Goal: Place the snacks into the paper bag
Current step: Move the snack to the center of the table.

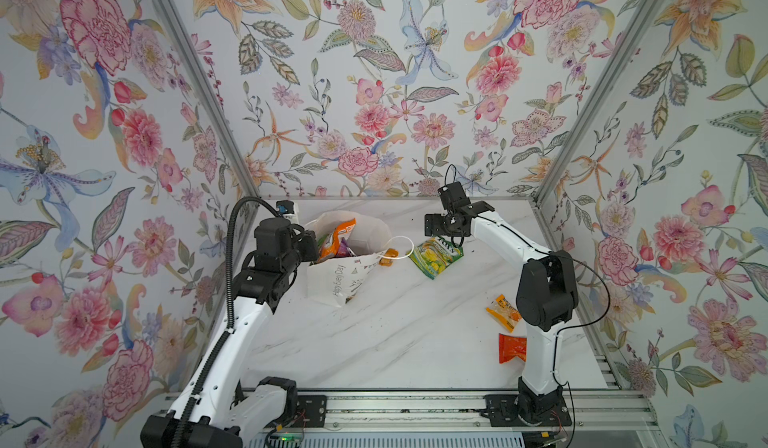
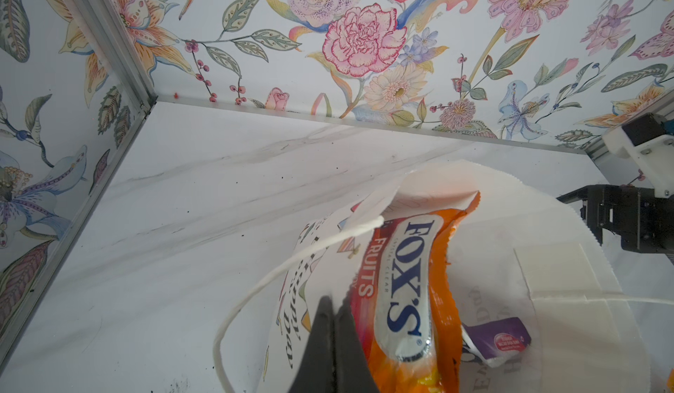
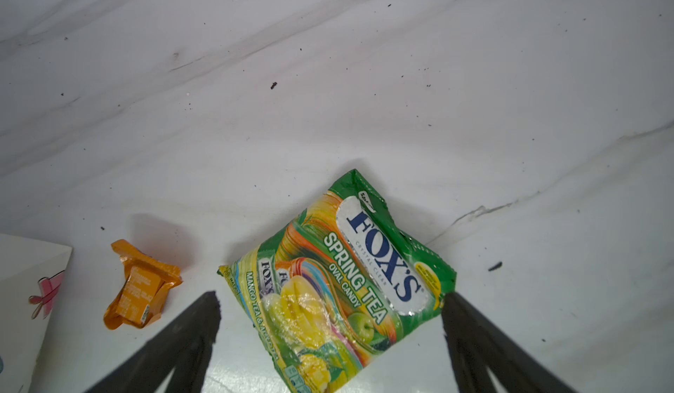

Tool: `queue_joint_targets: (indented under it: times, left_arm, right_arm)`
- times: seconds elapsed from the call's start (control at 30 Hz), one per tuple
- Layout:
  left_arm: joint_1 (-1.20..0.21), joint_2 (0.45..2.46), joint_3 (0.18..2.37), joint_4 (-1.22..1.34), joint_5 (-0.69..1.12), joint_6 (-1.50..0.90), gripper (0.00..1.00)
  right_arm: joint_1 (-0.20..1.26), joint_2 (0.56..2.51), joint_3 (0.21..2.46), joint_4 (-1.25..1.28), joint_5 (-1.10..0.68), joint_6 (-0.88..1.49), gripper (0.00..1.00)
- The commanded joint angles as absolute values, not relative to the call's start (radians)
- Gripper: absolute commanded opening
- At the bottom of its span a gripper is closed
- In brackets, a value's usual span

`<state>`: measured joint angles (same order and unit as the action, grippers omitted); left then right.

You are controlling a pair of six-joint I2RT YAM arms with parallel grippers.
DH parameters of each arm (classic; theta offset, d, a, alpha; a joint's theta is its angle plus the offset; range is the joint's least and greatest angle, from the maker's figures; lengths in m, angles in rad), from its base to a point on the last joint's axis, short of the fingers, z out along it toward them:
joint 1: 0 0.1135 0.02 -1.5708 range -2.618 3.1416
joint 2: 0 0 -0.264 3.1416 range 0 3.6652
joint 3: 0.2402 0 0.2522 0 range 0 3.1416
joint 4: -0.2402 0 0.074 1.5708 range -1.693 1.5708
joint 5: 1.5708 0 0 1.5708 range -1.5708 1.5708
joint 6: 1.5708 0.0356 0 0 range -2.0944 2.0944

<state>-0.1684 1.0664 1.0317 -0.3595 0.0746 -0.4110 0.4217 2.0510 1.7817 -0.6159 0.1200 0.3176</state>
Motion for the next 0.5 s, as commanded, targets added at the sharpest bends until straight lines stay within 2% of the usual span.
queue_joint_targets:
  times: [0.0,0.27,0.47]
  left_arm:
    - [-0.158,1.050,1.019,-0.311,0.061,-0.407,0.00]
    - [-0.158,1.035,0.999,-0.287,0.065,-0.390,0.00]
    - [-0.157,1.031,0.994,-0.284,0.055,-0.388,0.00]
  right_arm:
    - [0.413,2.108,1.831,-0.631,0.104,0.315,0.97]
    - [0.411,2.272,1.991,-0.756,0.078,0.311,0.95]
    - [0.403,2.321,2.013,-0.778,0.086,0.301,0.95]
